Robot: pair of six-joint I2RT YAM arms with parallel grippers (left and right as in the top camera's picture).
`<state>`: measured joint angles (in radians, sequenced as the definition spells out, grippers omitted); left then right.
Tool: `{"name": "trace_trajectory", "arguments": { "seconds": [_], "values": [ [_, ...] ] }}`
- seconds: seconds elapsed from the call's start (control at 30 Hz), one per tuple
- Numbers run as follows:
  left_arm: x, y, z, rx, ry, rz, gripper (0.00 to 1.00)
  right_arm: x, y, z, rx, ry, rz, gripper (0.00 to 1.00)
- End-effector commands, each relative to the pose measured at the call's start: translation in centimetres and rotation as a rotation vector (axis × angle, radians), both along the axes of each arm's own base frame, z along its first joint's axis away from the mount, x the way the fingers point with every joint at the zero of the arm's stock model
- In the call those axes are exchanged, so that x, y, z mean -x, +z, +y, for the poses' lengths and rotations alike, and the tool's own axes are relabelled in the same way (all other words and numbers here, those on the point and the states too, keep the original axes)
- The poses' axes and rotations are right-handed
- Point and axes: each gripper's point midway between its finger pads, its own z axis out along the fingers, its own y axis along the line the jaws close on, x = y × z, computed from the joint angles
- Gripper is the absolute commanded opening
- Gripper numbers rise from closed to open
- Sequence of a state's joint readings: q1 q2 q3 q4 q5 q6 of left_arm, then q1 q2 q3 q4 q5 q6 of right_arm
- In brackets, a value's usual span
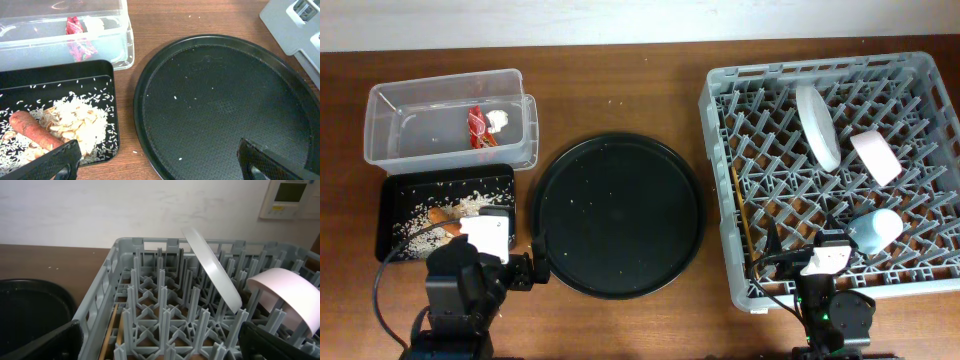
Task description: Sort waste into correct bins and load items into the dishwasher rack
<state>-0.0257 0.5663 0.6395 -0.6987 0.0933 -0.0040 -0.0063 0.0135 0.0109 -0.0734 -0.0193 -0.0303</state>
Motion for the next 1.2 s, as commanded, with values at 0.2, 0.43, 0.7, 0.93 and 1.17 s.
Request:
{"name": "trace_trajectory", "arguments": {
  "seconds": [0.2,0.43,0.7,0.93,1.17],
  "values": [
    [0.0,0.0,0.1,0.006,0.011,-0.002,0.99,0.0,-0.1,0.1,0.001,0.011,-0.003,0.98],
    [0.9,-0.9,1.5,-0.045,0.069,-0.061,0.99,0.0,-0.1,0.1,0.001,0.011,-0.003,0.98],
    [-1.3,-1.7,0.9,-0.026,0.045,-0.613,0.99,0.0,-0.1,0.1,0.001,0.011,-0.003,0.98],
    [-1.0,-3.2,0.9,-0.131,0.006,-0.561,0.99,0.0,-0.1,0.1,0.001,0.011,-0.003,0.98],
    [-1.0,-3.3,0.9,-0.132,0.006,-0.56,0.99,0.0,-0.1,0.1,0.001,0.011,-0.003,0.98]
  ]
}}
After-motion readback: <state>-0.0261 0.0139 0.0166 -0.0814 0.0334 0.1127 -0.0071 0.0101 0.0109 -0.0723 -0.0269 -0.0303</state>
